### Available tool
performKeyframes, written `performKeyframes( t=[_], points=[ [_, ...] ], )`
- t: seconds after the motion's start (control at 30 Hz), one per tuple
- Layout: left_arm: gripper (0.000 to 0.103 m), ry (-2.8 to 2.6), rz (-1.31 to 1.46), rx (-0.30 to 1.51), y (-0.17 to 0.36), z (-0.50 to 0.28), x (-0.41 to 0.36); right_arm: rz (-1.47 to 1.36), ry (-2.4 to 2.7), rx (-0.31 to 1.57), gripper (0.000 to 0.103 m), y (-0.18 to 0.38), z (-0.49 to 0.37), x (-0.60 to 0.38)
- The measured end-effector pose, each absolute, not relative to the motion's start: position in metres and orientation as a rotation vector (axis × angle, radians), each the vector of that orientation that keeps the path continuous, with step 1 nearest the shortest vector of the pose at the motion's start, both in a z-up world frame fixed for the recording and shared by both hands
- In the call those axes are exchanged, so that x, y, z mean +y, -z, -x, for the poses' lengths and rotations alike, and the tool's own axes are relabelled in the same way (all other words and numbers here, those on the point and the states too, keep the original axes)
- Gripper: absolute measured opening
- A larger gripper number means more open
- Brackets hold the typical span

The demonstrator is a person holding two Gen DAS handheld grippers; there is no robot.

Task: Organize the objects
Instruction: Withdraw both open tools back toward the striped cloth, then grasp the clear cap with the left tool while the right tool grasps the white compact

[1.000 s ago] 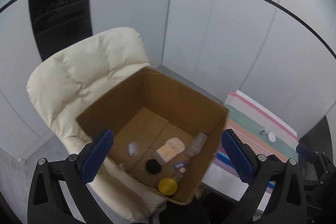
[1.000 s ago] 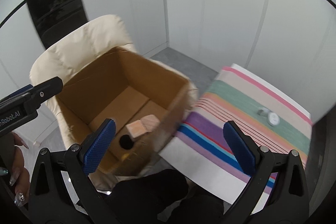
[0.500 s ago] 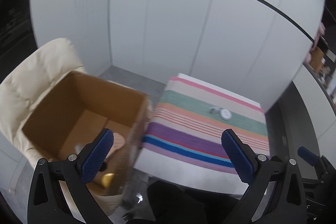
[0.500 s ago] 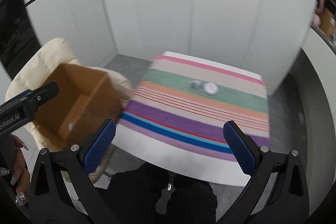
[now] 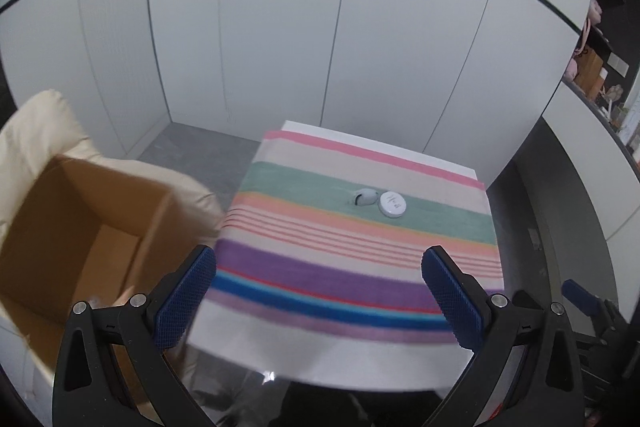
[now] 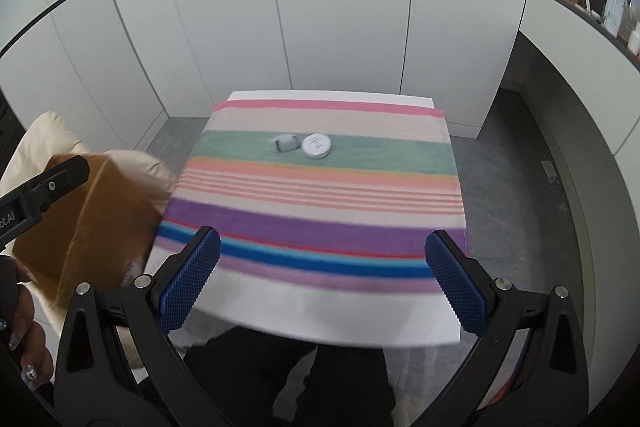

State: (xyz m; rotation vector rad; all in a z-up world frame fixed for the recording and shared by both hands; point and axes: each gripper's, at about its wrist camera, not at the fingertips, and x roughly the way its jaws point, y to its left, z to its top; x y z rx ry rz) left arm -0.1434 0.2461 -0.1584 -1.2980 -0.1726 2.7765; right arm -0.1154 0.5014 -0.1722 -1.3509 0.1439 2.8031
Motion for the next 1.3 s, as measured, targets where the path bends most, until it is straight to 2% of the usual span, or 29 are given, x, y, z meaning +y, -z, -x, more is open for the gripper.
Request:
performKeyframes(
  t=[0.3,0.4,0.63,0.67,0.73,0.77,0.8,0.87,1.1,1.13,1.17,1.2,1.23,1.27,1.3],
  points=[
    [0.102,-2.698,1.477,-0.227,0.253,0.271,0.292,1.405,-2.736,0.111,0.103,0.290,0.261,0.547],
    [0.102,-2.706,1.519,-0.177,0.280,0.299,0.303,1.422,-2.767,0.073,0.103,0.322,0.298,0.544],
    [0.102,-2.670,1.609,-0.209,0.333,0.348,0.309,1.494,-2.841,-0.012,0.102,0.380,0.364,0.511],
    [0.102,-2.670,1.611,-0.216,0.337,0.350,0.307,1.497,-2.839,-0.043,0.099,0.387,0.371,0.505],
    [0.102,-2.654,1.622,-0.257,0.344,0.357,0.304,1.511,-2.848,-0.084,0.087,0.400,0.384,0.497],
    [0.102,-2.640,1.625,-0.281,0.347,0.359,0.303,1.530,-2.862,-0.079,0.067,0.405,0.387,0.495],
    [0.102,-2.623,1.626,-0.301,0.351,0.362,0.304,1.505,-2.867,-0.113,0.060,0.407,0.389,0.493],
    [0.102,-2.597,1.626,-0.304,0.358,0.366,0.312,1.476,-2.861,-0.149,0.060,0.407,0.389,0.495],
    [0.102,-2.519,1.649,-0.262,0.383,0.380,0.362,1.463,-2.791,0.115,0.060,0.401,0.367,0.553],
    [0.098,-2.503,1.674,-0.273,0.390,0.385,0.368,1.459,-2.779,0.143,0.060,0.398,0.363,0.562],
    [0.086,-2.488,1.693,-0.286,0.394,0.389,0.371,1.456,-2.769,0.154,0.060,0.396,0.360,0.567],
    [0.069,-2.476,1.720,-0.304,0.401,0.394,0.374,1.450,-2.754,0.156,0.060,0.394,0.359,0.572],
    [0.067,-2.514,1.712,-0.297,0.402,0.396,0.376,1.446,-2.746,0.151,0.060,0.392,0.356,0.575],
    [0.059,-2.546,1.691,-0.284,0.399,0.397,0.377,1.445,-2.739,0.145,0.060,0.390,0.353,0.578],
    [0.059,-2.543,1.701,-0.283,0.398,0.399,0.379,1.448,-2.734,0.141,0.060,0.387,0.349,0.581]
  ],
)
